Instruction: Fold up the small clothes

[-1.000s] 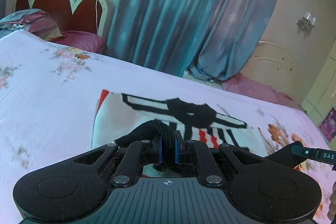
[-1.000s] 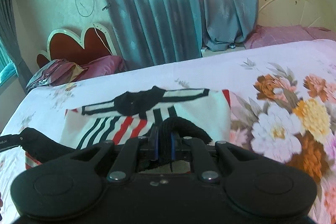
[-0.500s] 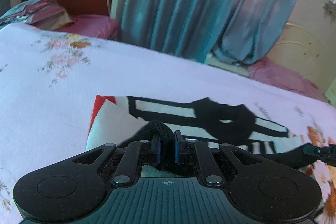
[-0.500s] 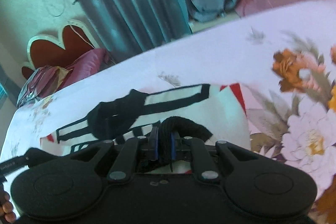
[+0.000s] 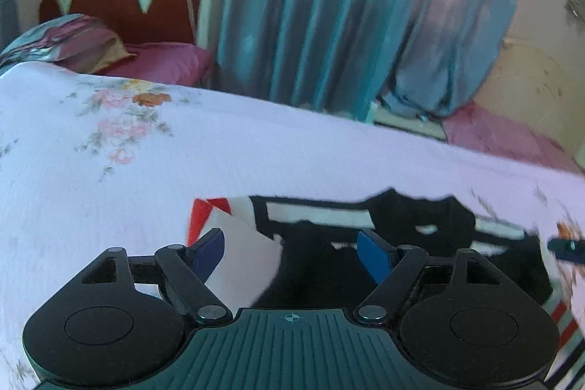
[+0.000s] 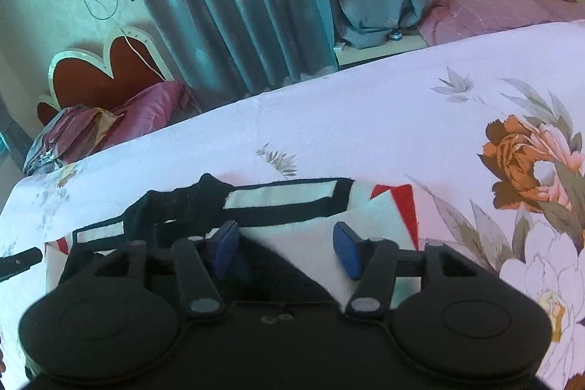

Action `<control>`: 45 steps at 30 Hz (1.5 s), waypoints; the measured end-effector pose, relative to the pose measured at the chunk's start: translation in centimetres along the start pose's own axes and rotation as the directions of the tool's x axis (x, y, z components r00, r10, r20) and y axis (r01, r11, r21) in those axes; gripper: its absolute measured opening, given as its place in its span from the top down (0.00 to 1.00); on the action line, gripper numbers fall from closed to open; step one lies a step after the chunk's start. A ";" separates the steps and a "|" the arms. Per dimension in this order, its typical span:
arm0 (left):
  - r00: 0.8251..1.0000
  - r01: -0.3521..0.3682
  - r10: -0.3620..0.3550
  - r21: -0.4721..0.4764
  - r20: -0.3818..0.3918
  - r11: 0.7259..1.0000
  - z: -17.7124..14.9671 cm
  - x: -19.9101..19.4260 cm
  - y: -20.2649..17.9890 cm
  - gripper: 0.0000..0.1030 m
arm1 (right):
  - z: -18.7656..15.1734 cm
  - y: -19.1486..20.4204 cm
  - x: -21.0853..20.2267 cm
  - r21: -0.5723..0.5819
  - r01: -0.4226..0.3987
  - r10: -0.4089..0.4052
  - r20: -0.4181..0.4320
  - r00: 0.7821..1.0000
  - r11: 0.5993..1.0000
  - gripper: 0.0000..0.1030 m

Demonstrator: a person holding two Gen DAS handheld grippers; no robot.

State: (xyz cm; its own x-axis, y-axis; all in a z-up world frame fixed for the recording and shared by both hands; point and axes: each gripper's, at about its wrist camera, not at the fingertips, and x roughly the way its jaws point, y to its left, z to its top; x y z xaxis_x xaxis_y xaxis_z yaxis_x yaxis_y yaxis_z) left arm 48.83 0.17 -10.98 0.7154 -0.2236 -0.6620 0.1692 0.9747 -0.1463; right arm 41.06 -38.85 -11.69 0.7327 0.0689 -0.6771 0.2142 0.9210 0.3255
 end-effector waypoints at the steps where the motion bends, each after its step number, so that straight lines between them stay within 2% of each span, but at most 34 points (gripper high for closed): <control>1: 1.000 0.008 -0.008 0.010 -0.008 1.000 0.0 0.2 0.0 0.24 | 0.0 -0.2 0.2 0.001 -0.014 0.014 -0.006 1.000 1.000 0.45; 7: 0.997 0.025 -0.018 0.090 -0.071 0.996 -1.3 2.4 -1.1 0.25 | -0.8 0.0 1.8 -0.071 -0.011 0.007 -0.057 0.998 0.997 0.45; 9: 0.996 0.029 -0.020 0.112 -0.087 0.993 -1.7 3.0 -1.4 0.42 | -1.1 0.1 2.5 -0.078 -0.025 0.018 -0.081 0.997 0.997 0.52; 11: 0.994 0.032 -0.019 0.122 -0.111 0.992 -2.2 3.6 -1.6 0.77 | -1.4 0.3 3.0 -0.104 -0.024 0.014 -0.094 0.995 0.994 0.67; 12: 0.993 0.023 -0.008 0.127 -0.114 0.992 -2.4 3.7 -1.7 0.84 | -1.6 0.6 3.2 -0.122 -0.020 0.008 -0.101 0.995 0.992 0.71; 13: 0.994 0.014 0.001 0.134 -0.109 0.991 -2.6 3.8 -1.7 0.90 | -1.7 0.7 3.4 -0.134 -0.018 0.004 -0.106 0.994 0.991 0.79; 15: 0.996 0.011 0.002 0.133 -0.093 0.991 -2.8 3.6 -1.6 0.95 | -2.0 0.8 3.4 -0.147 -0.018 0.002 -0.107 0.994 0.989 0.86; 17: 0.998 0.010 -0.001 0.132 -0.066 0.991 -2.8 3.1 -1.4 0.96 | -2.2 1.0 3.3 -0.173 -0.011 -0.006 -0.097 0.995 0.985 0.91; 19: 0.999 0.009 -0.005 0.132 -0.034 0.991 -2.6 2.6 -1.3 0.96 | -2.0 0.9 2.9 -0.169 -0.018 0.004 -0.079 0.997 0.986 0.92; 24: 0.998 -0.007 0.000 0.096 0.068 0.995 -1.3 1.1 -1.1 0.97 | -0.7 0.9 1.1 -0.145 -0.006 0.011 0.036 0.999 0.989 0.92; 26: 0.996 -0.027 0.020 0.084 0.089 0.996 -0.7 1.3 -1.0 0.97 | -0.1 1.1 1.2 -0.152 0.000 0.007 0.046 0.999 0.988 0.92; 33: 0.990 -0.133 0.131 0.034 0.047 0.991 -1.0 4.6 0.3 1.00 | 0.1 0.2 4.4 -0.125 0.055 -0.056 -0.006 0.998 0.991 0.92; 37: 0.985 -0.173 0.171 0.099 0.029 0.980 -2.5 5.3 -0.1 1.00 | -0.8 0.6 5.7 -0.152 0.092 -0.097 -0.022 0.995 0.984 0.93; 39: 0.986 -0.167 0.165 0.080 0.031 0.983 -2.5 4.7 -0.2 1.00 | -0.6 0.8 5.4 -0.150 0.094 -0.098 -0.024 0.995 0.984 0.88; 41: 0.986 -0.165 0.160 0.103 0.047 0.981 -2.3 3.5 -0.6 1.00 | -0.3 1.0 4.5 -0.139 0.082 -0.084 -0.007 0.996 0.987 0.78; 45: 0.992 -0.111 0.102 0.122 0.079 0.986 -1.8 0.7 -1.4 1.00 | 0.0 1.7 1.5 -0.142 0.040 -0.035 0.038 0.999 0.989 0.75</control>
State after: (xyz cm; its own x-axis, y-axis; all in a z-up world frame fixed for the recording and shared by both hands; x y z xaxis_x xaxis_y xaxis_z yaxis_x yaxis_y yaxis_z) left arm 47.90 -1.32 -12.52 0.7802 -0.1232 -0.6133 0.1706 0.9851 0.0191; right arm 42.51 -37.14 -12.14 0.7486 0.0218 -0.6626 0.1498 0.9681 0.2010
